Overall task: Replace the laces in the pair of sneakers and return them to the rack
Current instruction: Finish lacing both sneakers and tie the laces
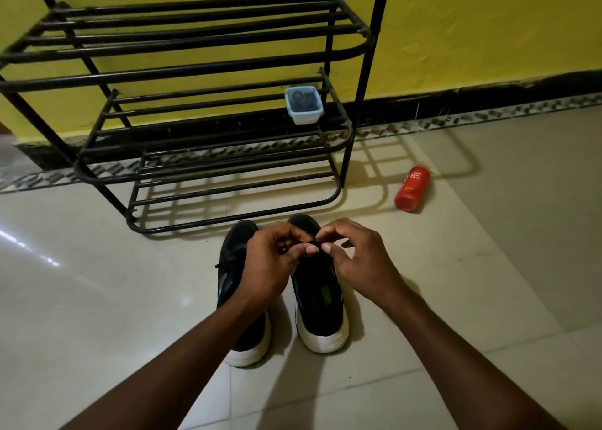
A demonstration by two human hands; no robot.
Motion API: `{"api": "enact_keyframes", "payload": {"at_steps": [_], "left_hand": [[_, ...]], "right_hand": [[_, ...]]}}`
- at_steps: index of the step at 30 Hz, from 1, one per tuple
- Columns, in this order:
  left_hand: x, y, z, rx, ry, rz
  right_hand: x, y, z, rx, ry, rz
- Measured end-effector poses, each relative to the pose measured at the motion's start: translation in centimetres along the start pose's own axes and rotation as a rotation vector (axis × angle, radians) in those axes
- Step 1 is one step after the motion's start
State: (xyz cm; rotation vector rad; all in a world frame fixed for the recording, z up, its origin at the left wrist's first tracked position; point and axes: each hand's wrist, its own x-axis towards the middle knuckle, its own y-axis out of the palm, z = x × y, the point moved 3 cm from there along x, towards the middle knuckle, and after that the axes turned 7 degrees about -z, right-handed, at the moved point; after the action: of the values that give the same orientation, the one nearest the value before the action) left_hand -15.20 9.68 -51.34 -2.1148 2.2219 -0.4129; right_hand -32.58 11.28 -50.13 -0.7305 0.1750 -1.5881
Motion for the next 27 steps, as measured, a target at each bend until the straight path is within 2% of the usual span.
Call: {"api": "enact_keyframes", "payload": {"at_steps": [5, 12, 17, 25, 27], "left_hand": [[0.1, 0.0, -0.1, 0.0, -0.01, 0.026], [0.3, -0.4, -0.4, 0.036, 0.002, 0.004], [0.7, -0.9, -1.1, 0.035, 0.013, 0.022], [1.4, -1.3, -0.8, 0.175, 0.021, -0.004], [1.6, -1.6, -0.9, 0.247, 0.037, 0.011]], "right_hand": [[0.5, -0.1, 0.1, 0.105, 0.081, -0.002], [0.7, 0.2, 0.3, 0.123, 0.12, 0.059], [0.6, 0.5, -0.1, 0.101, 0.154, 0.01], [0.5, -0.3, -0.4, 0.166, 0.274, -0.003], [0.5, -0.8, -0.2, 0.251, 0.305, -0.02]]}}
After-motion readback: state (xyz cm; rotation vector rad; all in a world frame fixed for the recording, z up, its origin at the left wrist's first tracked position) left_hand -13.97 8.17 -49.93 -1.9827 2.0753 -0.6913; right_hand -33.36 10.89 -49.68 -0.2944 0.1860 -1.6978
